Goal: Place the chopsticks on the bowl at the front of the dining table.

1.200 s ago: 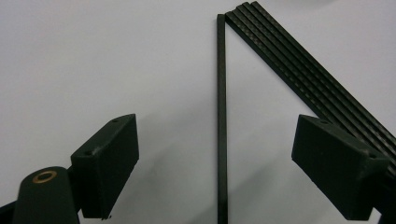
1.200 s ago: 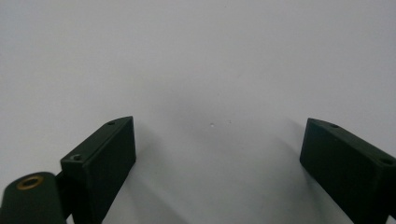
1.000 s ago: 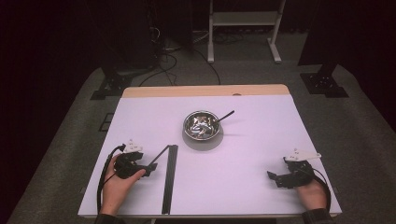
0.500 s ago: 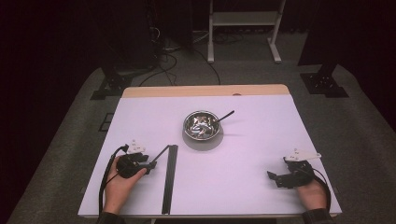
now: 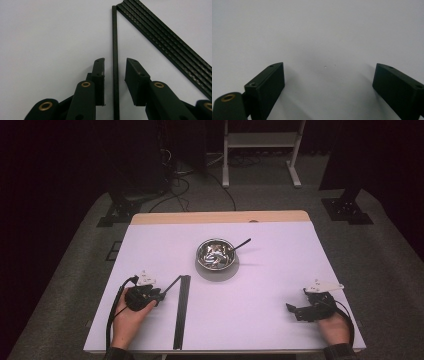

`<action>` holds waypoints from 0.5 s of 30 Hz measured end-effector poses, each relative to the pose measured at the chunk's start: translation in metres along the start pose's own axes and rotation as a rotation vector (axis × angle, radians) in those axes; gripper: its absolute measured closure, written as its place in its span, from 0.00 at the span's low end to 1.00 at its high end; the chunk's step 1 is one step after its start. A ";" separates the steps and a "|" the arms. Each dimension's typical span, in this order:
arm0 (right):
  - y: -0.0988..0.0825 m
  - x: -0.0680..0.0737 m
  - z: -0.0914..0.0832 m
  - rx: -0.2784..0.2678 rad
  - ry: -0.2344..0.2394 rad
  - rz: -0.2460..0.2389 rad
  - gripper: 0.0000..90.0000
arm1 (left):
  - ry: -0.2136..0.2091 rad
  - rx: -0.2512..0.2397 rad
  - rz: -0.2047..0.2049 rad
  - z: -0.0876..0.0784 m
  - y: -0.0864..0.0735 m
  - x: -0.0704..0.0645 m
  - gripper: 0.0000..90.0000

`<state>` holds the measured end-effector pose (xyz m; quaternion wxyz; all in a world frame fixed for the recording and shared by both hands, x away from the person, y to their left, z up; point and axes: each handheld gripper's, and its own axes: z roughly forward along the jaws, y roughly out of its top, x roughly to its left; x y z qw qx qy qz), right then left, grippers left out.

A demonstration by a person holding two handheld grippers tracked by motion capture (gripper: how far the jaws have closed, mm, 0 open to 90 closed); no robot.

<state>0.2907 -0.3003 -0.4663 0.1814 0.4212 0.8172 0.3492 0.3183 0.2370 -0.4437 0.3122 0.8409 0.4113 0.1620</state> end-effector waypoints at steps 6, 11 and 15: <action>0.000 0.000 0.000 0.000 0.000 0.000 0.10 | -0.003 0.000 -0.003 0.000 0.000 0.000 0.80; 0.000 0.000 0.000 0.000 0.000 0.000 0.10 | -0.009 0.001 -0.008 -0.001 0.000 0.002 0.84; 0.000 0.000 0.000 0.000 0.000 0.000 0.10 | -0.008 0.002 -0.010 -0.001 0.000 0.003 0.88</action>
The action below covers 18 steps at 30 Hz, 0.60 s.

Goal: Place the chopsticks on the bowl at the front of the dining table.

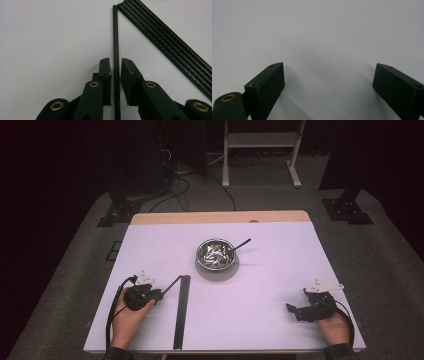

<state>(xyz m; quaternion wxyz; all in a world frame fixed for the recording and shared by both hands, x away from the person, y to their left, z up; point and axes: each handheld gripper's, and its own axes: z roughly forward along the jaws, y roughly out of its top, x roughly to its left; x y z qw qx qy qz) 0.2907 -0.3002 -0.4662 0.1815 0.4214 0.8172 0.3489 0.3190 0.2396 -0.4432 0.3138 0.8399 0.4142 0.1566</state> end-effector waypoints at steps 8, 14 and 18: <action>0.000 0.000 0.000 0.000 0.000 0.000 0.10 | -0.003 0.004 0.006 0.000 0.000 0.000 0.95; 0.000 0.000 0.000 0.000 0.000 0.000 0.10 | -0.003 0.010 0.001 0.000 0.001 0.000 0.96; 0.000 0.000 0.000 0.000 0.000 -0.001 0.10 | -0.010 0.006 -0.010 0.000 0.001 0.001 0.96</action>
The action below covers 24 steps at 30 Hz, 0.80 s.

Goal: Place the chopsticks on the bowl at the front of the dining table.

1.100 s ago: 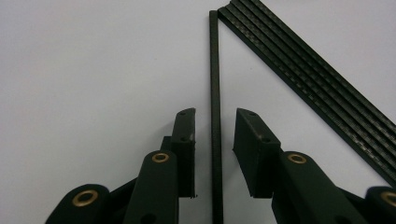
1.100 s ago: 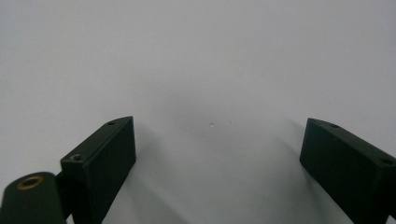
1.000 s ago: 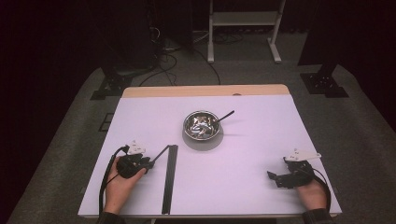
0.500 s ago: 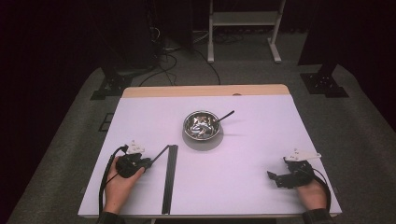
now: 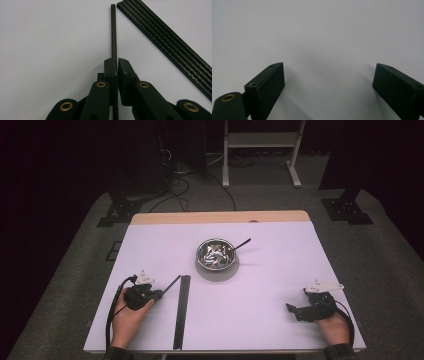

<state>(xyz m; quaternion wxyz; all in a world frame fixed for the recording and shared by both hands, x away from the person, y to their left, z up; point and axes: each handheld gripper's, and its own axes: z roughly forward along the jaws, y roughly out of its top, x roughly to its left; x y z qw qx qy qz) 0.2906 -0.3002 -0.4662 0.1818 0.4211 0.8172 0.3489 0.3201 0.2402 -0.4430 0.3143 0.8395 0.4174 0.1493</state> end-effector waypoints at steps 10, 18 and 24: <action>0.000 0.000 0.000 0.000 0.000 0.000 0.10 | -0.008 -0.011 -0.025 -0.003 0.000 0.001 0.96; 0.000 0.000 0.000 0.000 0.000 0.000 0.10 | -0.018 -0.032 -0.048 -0.010 0.004 0.000 0.96; 0.000 0.000 0.000 0.000 0.000 0.000 0.10 | -0.018 -0.057 -0.055 -0.018 0.010 -0.002 0.96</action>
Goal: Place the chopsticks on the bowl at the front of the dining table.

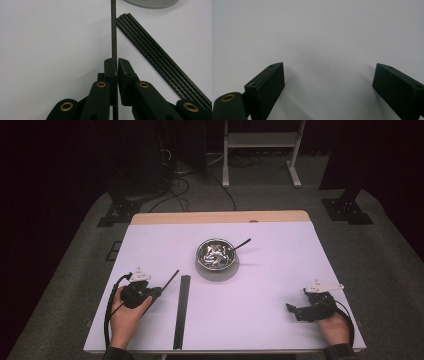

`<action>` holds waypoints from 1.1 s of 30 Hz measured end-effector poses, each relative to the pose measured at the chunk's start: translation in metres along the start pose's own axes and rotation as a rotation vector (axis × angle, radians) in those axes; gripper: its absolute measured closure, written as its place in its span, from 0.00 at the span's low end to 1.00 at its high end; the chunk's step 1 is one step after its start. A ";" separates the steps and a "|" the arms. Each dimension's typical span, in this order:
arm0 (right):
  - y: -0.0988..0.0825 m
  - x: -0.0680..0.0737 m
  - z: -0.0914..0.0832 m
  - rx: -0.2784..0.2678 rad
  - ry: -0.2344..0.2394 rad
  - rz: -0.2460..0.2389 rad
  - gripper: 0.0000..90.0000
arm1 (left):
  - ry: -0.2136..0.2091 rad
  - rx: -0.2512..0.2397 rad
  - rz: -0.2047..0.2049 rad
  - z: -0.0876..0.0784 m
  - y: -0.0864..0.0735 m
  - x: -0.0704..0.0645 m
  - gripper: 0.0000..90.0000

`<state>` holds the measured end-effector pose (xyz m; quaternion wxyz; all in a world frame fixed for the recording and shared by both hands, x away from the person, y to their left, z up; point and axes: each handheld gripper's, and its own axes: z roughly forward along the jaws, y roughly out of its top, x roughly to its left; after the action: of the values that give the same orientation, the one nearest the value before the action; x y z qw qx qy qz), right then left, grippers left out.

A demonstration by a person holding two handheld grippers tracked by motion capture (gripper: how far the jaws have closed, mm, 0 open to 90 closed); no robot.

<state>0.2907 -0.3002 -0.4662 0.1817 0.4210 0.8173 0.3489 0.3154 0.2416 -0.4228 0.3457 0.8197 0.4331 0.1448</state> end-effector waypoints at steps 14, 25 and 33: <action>0.000 0.000 0.000 0.001 0.000 -0.001 0.10 | -0.007 -0.046 -0.008 -0.008 0.019 -0.003 0.96; 0.000 0.000 0.000 0.000 0.000 0.001 0.10 | -0.024 -0.058 -0.013 -0.003 0.031 -0.006 0.96; 0.000 0.000 0.000 0.000 0.000 0.001 0.10 | -0.032 -0.054 -0.008 0.001 0.039 -0.008 0.96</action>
<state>0.2906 -0.3003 -0.4663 0.1817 0.4212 0.8171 0.3491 0.3354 0.2199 -0.3962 0.3750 0.8107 0.4266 0.1418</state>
